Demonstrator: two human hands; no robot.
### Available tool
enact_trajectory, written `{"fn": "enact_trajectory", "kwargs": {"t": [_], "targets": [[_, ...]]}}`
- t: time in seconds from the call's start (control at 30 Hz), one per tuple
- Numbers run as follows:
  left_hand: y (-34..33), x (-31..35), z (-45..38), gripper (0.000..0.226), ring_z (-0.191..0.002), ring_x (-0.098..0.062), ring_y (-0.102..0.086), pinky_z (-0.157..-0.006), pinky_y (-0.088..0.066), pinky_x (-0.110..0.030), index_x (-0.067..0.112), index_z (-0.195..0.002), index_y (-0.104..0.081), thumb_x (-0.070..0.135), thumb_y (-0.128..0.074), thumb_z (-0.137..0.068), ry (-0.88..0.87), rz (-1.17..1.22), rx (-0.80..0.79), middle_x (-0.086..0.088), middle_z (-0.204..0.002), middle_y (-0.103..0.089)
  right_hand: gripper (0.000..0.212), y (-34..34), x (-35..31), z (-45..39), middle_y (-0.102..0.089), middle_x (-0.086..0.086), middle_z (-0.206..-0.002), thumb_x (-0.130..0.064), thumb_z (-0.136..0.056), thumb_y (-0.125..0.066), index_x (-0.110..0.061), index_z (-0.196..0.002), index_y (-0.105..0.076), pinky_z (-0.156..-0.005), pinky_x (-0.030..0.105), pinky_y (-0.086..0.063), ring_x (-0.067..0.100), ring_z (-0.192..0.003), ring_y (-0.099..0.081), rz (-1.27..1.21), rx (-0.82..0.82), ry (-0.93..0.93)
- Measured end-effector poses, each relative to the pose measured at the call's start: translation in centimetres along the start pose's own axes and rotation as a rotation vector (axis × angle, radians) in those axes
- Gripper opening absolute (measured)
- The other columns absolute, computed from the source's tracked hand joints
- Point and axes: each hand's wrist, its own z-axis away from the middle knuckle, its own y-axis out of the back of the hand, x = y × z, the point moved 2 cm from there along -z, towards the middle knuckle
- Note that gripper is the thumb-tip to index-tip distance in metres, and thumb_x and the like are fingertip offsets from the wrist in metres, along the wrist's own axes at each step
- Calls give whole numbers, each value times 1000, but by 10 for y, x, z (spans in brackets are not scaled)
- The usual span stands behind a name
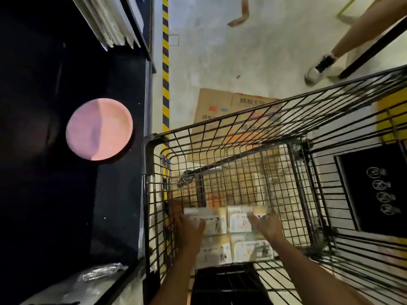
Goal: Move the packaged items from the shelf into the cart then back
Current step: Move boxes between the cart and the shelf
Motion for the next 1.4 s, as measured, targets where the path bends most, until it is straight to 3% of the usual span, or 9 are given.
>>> {"fn": "enact_trajectory", "kwargs": {"t": [0.13, 0.23, 0.3, 0.43, 0.63, 0.83, 1.07, 1.2, 1.4], "targets": [[-3, 10, 2, 70, -124, -35, -44, -91, -42, -35, 0, -141, -29, 25, -66, -88, 53, 12, 42, -20, -140, -39, 99, -17, 29, -33, -68, 27, -74, -83, -50, -66, 13, -73, -62, -66, 46, -54, 41, -71, -67, 56, -38, 10], [-4, 14, 7, 71, -122, -36, -47, -92, -43, -37, -1, -140, -30, 19, -70, -85, 107, 69, 71, -20, -139, -43, 58, -11, 22, -23, -53, 12, -52, -48, -70, -80, -7, -48, -46, -55, 39, -47, 24, -50, -52, 114, 51, -9], [-4, 15, 9, 72, -118, -36, -52, -88, -46, -39, 1, -138, -32, 15, -74, -81, 132, 125, 93, -19, -136, -48, 42, -4, 6, -5, -59, 15, -70, -33, -71, -83, -5, -68, -52, -58, 37, -45, 24, -62, -57, 50, 113, -9], [0, 15, 11, 66, -105, -31, -59, -73, -46, -31, 5, -120, -43, 13, -83, -69, 119, 184, 127, -12, -120, -57, 81, 2, 9, -4, -63, 19, -98, -27, -65, -88, 5, -117, -35, -75, 35, -50, 32, -93, -62, -68, 93, -32], [-5, 16, 13, 56, -105, -31, -57, -81, -53, -40, 10, -104, -46, 14, -86, -65, 72, 252, 93, -12, -117, -53, 138, -11, 89, -95, -61, 15, -116, -86, -15, -72, -4, -122, -47, -85, 47, -56, 33, -107, -61, -65, 126, 35], [-5, 18, 22, 63, -95, -28, -63, -81, -54, -42, 17, -102, -37, 14, -87, -64, 42, 267, 27, -7, -107, -60, 62, 12, -3, 16, -60, 6, -98, -16, -64, -87, -9, -106, -40, -90, 46, -53, 27, -96, -61, -164, 36, 50], [15, 26, 48, 71, -96, -31, -63, -71, -57, -41, 3, -116, -50, 19, -89, -59, 54, 370, 99, -15, -110, -62, 64, 25, -20, 39, -66, 10, -103, -17, -67, -86, -3, -114, -43, -77, 38, -56, 27, -90, -65, -225, 85, 152], [31, 30, 68, 89, -108, -33, -62, -85, -56, -45, 5, -135, -44, 13, -90, -59, 56, 655, 95, -18, -123, -60, 52, 47, -39, 57, -67, 8, -95, -13, -67, -84, -10, -106, -49, -65, 33, -58, 23, -82, -67, -262, 80, 271], [61, 35, 131, 49, -93, -27, -68, -62, -60, -34, 9, -109, -57, -5, -80, -67, -32, 920, 88, -12, -103, -68, 53, 87, -51, 94, -68, 8, -98, -12, -67, -82, -10, -112, -54, -67, 31, -57, 19, -86, -69, -355, -68, 393]]}}
